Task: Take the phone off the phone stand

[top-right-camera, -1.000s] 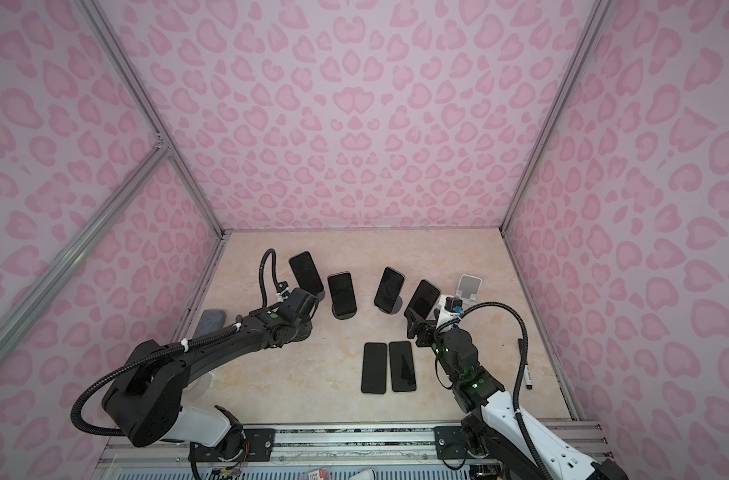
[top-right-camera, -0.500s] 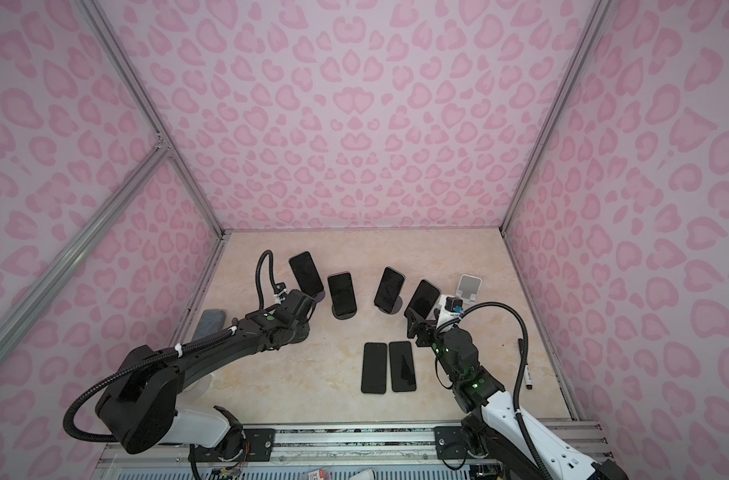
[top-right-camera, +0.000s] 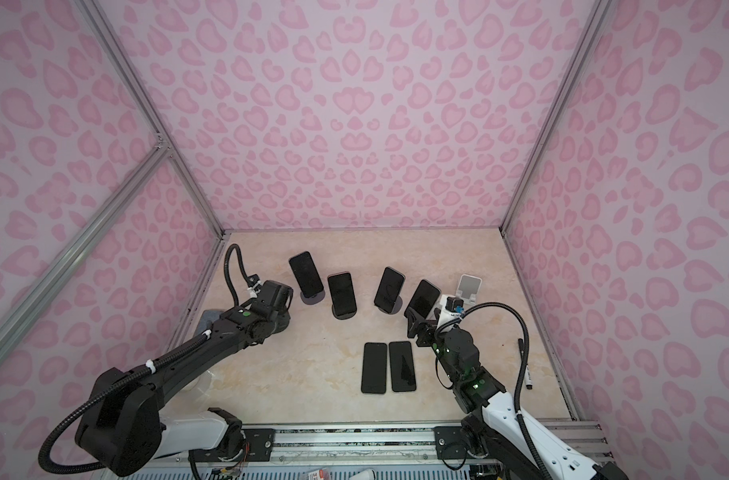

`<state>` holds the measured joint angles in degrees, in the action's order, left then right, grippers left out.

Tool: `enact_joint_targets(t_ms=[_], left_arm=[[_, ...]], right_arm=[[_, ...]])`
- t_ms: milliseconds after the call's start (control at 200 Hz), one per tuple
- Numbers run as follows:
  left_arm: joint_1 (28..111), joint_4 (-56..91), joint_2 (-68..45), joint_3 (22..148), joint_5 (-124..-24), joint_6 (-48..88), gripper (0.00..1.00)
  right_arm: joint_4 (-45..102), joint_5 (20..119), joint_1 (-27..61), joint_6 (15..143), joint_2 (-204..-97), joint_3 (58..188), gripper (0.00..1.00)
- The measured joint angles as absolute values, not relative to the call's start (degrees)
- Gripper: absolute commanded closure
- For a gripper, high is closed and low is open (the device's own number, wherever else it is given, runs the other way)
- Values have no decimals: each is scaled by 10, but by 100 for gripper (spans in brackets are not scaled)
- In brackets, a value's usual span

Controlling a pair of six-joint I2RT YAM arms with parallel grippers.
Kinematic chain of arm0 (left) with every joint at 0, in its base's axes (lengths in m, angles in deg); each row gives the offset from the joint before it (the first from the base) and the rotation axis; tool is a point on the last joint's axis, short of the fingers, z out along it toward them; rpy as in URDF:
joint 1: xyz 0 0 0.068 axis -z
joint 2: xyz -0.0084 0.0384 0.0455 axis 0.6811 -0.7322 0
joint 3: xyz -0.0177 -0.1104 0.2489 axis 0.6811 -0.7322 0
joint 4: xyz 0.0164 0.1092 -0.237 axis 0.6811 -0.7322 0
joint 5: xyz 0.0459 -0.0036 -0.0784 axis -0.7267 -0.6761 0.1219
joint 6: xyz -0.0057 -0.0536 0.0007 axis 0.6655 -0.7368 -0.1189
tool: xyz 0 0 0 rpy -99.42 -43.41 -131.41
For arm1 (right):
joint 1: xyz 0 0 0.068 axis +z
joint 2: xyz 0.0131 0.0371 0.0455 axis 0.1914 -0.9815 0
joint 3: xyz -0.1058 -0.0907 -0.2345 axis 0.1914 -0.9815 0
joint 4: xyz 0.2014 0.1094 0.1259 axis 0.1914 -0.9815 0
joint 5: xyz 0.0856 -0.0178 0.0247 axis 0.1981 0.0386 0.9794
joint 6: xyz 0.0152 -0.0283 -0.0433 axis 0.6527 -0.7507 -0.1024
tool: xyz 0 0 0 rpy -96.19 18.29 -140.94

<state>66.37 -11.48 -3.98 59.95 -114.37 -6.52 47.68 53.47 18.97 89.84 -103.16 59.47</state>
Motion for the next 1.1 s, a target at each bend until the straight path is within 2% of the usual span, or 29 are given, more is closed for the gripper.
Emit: enact_joint_targets(t_ms=[145,430,1100], left_arm=[[597,-114,-36,598,-1129,-65,47],[536,-89,-87,601,-1109,-55,49],[524,-33,-147,629,-1095,3,49]], right_arm=[[477,535,190,898,-1036,595,11],[477,535,190,899,-1039,595,11],[477,535,191,899,-1062,595,11]])
